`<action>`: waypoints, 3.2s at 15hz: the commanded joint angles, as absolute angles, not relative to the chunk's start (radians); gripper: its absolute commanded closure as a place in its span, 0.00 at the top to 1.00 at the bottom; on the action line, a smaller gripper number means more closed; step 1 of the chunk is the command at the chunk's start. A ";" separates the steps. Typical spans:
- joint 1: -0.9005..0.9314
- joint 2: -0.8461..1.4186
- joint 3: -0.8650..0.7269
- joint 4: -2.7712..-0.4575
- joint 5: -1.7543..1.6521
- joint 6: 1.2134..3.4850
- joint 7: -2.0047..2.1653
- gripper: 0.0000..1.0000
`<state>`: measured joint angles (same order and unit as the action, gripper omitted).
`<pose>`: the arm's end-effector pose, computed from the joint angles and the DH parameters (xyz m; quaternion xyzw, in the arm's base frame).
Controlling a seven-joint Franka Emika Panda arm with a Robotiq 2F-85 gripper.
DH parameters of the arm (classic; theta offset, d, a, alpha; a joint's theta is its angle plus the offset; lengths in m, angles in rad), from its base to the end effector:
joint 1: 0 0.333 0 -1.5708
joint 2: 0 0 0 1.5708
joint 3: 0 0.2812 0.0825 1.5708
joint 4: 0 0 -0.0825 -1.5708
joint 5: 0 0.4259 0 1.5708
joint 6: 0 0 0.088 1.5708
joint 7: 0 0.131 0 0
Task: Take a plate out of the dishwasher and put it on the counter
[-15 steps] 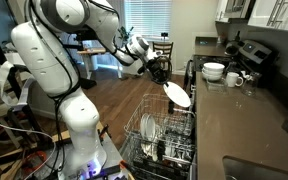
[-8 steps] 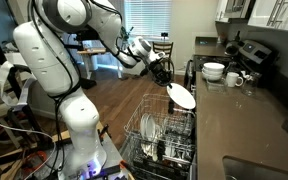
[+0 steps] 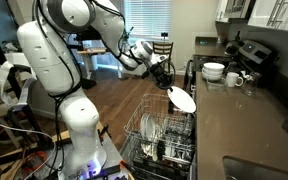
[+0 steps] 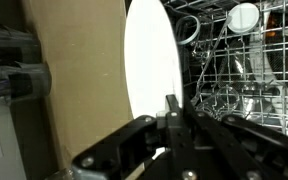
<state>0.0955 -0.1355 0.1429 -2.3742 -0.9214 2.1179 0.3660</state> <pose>0.5150 0.0697 0.3039 0.9050 0.1956 0.0564 0.3736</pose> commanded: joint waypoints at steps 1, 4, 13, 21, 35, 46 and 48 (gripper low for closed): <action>0.082 -0.115 0.129 -2.367 -1.010 2.131 0.416 0.02; 0.078 -0.094 0.109 -2.363 -1.080 2.144 0.449 0.02; 0.051 -0.031 0.043 -2.333 -1.224 2.255 0.541 0.02; 0.044 -0.004 0.019 -2.329 -1.225 2.257 0.550 0.06; 0.006 0.071 -0.029 -2.283 -1.367 2.361 0.591 0.02; -0.015 0.218 -0.055 -2.143 -1.418 2.334 0.620 0.02; -0.016 0.228 -0.052 -2.131 -1.402 2.334 0.606 0.02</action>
<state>-0.0111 0.1998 -0.0643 -2.1683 -1.3998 2.3544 0.5965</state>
